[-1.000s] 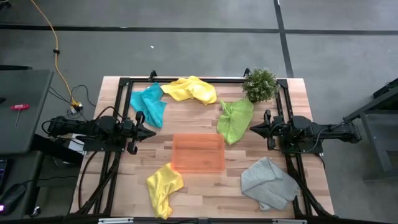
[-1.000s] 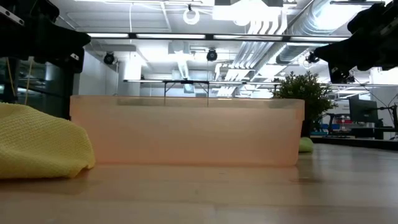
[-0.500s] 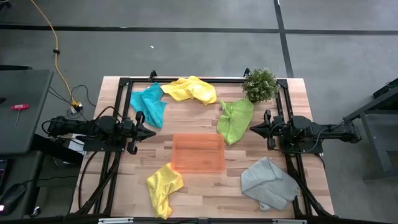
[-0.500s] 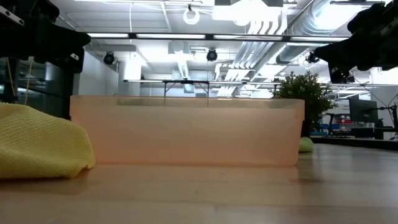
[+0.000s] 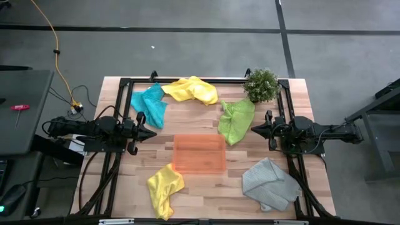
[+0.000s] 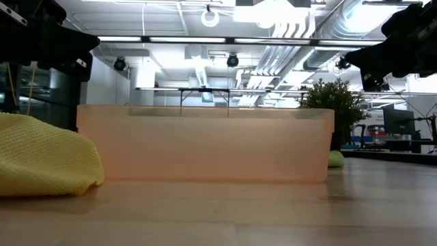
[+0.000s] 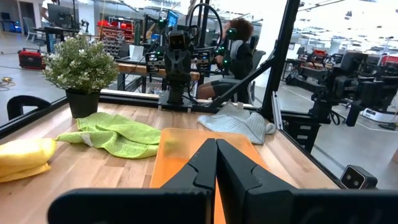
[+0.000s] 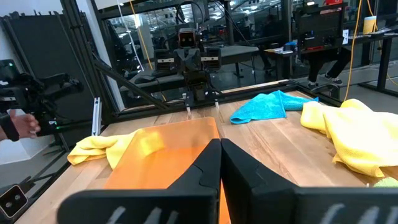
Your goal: Fold microfiber towels
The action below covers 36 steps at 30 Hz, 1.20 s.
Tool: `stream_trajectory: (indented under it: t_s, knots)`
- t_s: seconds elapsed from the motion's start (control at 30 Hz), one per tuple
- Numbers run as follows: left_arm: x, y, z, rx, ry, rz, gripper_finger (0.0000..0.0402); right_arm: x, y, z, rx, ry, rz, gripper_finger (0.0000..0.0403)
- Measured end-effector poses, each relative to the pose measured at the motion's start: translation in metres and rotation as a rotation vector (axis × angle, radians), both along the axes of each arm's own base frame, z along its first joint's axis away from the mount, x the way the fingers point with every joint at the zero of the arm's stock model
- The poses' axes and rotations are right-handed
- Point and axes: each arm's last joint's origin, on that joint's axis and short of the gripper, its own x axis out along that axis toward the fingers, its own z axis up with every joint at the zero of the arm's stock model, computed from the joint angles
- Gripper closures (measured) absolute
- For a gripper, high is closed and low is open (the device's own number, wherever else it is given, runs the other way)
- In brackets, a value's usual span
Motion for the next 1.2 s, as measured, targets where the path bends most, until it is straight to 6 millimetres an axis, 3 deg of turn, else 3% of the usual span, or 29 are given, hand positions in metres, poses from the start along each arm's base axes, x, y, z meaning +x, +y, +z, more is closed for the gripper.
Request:
stream_trajectory:
  t_s: [1.07, 1.2]
  knots:
    - [0.0000, 0.0000, 0.0007, 0.000, -0.008, 0.000, 0.0401, 0.0000, -0.0004, 0.0002, 0.012, -0.002, -0.012, 0.0402]
    - [-0.0003, 0.0001, 0.0054, -0.001, -0.057, 0.005, 0.0401, -0.0006, -0.0018, 0.0067, 0.053, -0.073, -0.059, 0.0402]
